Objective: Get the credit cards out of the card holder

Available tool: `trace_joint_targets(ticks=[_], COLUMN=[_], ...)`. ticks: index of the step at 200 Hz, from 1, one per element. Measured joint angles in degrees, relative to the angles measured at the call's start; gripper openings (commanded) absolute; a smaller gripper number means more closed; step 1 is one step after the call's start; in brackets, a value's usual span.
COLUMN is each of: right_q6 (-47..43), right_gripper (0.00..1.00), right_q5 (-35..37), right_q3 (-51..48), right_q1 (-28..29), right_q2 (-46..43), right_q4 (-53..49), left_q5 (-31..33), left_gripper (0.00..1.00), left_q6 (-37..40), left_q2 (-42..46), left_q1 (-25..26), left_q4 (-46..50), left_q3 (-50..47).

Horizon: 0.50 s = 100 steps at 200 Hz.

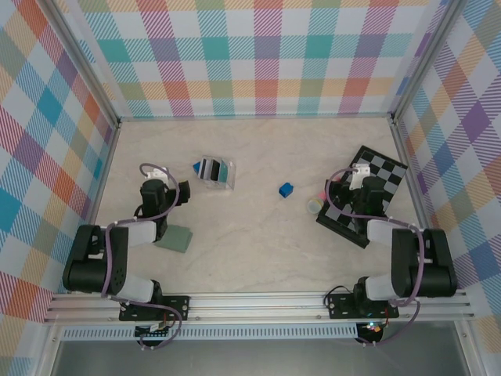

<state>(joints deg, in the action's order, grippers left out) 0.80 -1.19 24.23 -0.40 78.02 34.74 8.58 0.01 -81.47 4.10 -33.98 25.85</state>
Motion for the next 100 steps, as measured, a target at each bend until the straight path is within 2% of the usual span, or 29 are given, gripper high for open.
trace_joint_targets(ticks=[51,100], right_q6=[6.58,20.06], right_gripper=[1.00,1.00], right_q5=[3.28,5.97], right_q3=[8.28,22.95], right_q1=[0.00,0.02], right_q2=[-12.98,-14.38], right_q4=[-20.37,-45.53], left_q5=[3.02,5.70], left_gripper=[1.00,1.00], left_q6=[-7.67,-21.24], left_q2=[10.78,16.90], left_q1=[0.00,-0.04], left_q4=[18.99,40.63], left_q3=[7.87,17.92])
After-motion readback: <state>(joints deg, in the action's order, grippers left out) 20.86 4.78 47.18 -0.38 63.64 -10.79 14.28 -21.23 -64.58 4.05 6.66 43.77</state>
